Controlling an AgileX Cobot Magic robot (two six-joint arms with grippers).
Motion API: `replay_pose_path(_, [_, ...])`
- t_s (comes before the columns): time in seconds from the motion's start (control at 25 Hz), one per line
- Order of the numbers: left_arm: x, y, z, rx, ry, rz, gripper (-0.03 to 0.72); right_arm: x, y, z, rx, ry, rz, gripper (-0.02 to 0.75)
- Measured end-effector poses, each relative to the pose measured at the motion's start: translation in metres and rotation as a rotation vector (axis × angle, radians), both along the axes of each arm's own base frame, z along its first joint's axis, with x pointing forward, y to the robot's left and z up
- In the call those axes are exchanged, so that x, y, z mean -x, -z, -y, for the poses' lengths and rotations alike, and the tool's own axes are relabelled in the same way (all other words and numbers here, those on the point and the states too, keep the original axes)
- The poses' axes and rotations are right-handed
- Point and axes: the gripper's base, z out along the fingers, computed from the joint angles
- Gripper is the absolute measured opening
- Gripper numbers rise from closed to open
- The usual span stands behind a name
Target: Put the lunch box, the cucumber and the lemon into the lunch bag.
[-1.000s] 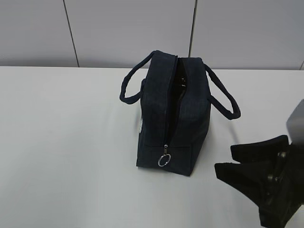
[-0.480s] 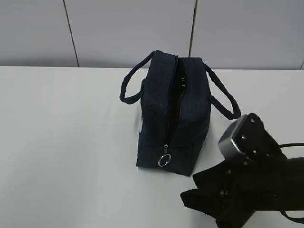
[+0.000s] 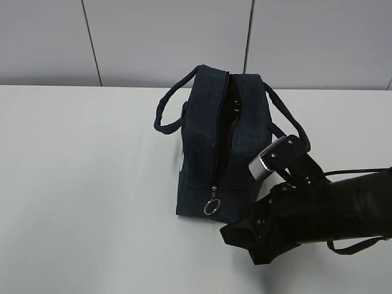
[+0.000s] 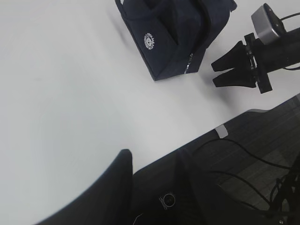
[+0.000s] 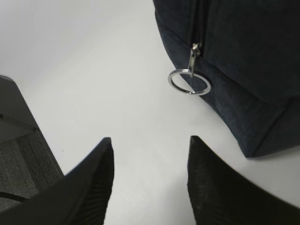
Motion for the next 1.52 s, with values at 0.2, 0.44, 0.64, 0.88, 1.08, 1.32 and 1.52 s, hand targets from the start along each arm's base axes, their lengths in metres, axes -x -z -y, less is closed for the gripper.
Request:
replay_pose_path(0.2, [-0.001,0.000,-0.002,-0.017,-0.010,0.008,0.205,-0.007,0.009,-0.006,-0.021,-0.021,-0.037,0.382])
replay_pose_path(0.44, [-0.001,0.000,-0.002,-0.023,-0.013,0.011,0.205,-0.018,0.012,-0.013,-0.042,-0.035,-0.043,0.382])
replay_pose_path(0.64, [-0.001,0.000,-0.002,-0.025,-0.014,0.012,0.205,-0.022,0.020,-0.019,-0.078,-0.064,-0.076,0.382])
replay_pose_path(0.88, [-0.001,0.000,-0.002,-0.026,-0.015,0.012,0.205,-0.021,0.021,-0.022,-0.111,-0.086,-0.091,0.383])
replay_pose_path(1.08, [-0.001,0.000,-0.002,-0.026,-0.015,0.012,0.205,-0.024,0.024,-0.018,-0.056,-0.046,-0.088,0.421])
replay_pose_path(1.32, [-0.002,0.001,-0.003,-0.028,-0.016,0.013,0.205,-0.028,0.027,-0.013,-0.001,0.021,-0.096,0.457])
replay_pose_path(1.52, [-0.002,0.001,-0.003,-0.035,-0.021,0.017,0.205,-0.033,0.022,-0.017,-0.026,0.010,-0.082,0.458])
